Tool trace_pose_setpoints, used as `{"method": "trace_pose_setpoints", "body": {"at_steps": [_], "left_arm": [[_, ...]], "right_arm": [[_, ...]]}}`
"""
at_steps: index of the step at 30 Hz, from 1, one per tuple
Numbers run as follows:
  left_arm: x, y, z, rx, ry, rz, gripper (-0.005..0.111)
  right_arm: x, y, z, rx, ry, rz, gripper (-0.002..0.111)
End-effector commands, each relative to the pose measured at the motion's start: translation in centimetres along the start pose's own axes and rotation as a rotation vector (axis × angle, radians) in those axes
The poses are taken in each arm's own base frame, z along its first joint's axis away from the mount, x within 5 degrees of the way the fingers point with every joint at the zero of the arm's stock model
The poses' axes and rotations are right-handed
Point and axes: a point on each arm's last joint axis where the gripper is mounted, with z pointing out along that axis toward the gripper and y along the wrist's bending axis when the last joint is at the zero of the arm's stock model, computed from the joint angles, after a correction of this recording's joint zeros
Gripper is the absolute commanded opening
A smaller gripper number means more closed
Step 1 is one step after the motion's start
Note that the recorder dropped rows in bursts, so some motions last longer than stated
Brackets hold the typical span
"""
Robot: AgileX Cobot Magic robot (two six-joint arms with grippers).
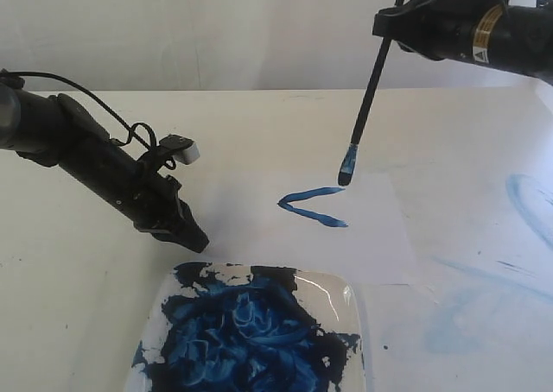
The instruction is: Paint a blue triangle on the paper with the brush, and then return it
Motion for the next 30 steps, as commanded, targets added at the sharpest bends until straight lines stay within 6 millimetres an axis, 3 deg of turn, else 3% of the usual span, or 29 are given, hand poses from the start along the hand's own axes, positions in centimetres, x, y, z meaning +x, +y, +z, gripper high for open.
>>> {"method": "trace_pose_setpoints", "body": {"at_steps": [1,30], "left_arm": [[0.1,-0.5,0.1,0.03,0.005,-0.011,0.0],[0.1,-0.5,0.1,0.033,0.005,-0.012,0.0]], "right_arm": [[1.0,0.3,-0.1,-0.028,0.105,0.023,0.0],[2.3,-0.2,0.7,-0.038,0.135,0.064,0.0]]}}
